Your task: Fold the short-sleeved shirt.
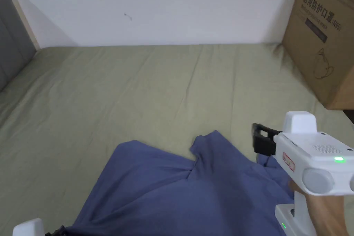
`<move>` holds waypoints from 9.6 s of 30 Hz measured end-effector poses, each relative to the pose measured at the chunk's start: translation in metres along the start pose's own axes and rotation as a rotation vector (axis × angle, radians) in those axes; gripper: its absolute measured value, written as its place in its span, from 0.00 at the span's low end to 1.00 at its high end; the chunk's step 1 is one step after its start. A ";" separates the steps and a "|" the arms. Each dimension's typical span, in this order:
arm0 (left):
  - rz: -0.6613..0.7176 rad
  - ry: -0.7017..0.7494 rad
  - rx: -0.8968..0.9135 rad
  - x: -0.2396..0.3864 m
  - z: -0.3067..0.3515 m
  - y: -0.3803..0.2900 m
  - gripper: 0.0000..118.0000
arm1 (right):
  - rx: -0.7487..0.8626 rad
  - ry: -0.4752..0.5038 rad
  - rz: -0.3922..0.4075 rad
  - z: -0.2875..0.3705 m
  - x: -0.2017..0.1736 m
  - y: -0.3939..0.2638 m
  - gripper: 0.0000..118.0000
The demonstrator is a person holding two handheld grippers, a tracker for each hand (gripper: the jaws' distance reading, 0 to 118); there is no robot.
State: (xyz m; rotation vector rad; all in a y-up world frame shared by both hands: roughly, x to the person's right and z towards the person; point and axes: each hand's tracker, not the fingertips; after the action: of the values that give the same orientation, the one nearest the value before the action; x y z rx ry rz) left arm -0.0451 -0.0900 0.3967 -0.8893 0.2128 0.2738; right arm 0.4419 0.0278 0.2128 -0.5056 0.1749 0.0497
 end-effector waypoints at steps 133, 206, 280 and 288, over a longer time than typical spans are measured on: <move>-0.126 -0.001 -0.069 0.023 -0.043 -0.030 0.05 | -0.457 -0.087 -0.384 0.110 0.092 -0.237 0.00; -0.125 -0.042 0.008 0.045 -0.031 -0.035 0.06 | -0.202 -0.171 -0.206 0.137 0.059 -0.161 0.53; -0.166 -0.063 0.819 0.154 0.142 0.118 0.21 | 0.411 -0.134 0.024 0.160 -0.004 0.032 0.60; -0.182 -0.098 0.771 0.150 0.144 0.103 0.00 | 0.437 -0.131 0.034 0.175 -0.011 0.026 0.00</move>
State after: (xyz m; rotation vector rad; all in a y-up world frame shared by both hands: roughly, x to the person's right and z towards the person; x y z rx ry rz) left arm 0.0729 0.1069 0.3650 -0.1278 0.1273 0.0493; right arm 0.4557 0.1351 0.3529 -0.0625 0.0623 0.0754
